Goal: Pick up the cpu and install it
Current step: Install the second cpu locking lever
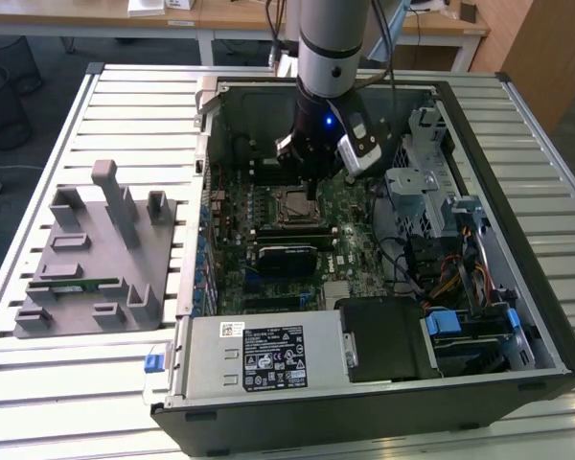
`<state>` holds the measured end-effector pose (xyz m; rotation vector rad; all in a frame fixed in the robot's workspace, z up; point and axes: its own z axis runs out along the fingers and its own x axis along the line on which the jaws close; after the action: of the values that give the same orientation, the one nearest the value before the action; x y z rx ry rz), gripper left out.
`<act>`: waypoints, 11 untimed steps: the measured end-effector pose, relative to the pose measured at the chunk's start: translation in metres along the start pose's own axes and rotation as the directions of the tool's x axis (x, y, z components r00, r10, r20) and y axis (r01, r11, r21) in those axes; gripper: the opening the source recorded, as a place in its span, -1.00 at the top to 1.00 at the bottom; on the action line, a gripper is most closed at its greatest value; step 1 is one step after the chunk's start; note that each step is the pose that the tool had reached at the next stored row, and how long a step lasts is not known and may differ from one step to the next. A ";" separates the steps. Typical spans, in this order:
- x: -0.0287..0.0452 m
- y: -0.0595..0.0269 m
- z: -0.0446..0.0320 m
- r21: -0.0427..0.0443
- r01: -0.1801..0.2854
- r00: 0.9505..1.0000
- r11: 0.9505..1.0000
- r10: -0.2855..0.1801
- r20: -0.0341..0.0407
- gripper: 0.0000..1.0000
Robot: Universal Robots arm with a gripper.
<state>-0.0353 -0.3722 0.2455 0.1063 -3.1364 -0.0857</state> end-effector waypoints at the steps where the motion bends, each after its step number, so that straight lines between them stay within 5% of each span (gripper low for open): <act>1: 0.0002 -0.0023 0.0013 0.000 0.000 1.000 1.000 0.000 -0.002 0.79; 5: 0.0026 -0.0107 0.0035 -0.001 0.002 1.000 1.000 -0.002 -0.002 0.79; 11: 0.0160 -0.0123 0.0054 -0.003 0.008 1.000 1.000 -0.008 -0.002 0.79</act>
<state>-0.0505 -0.3852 0.2395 0.1188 -3.1339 -0.0905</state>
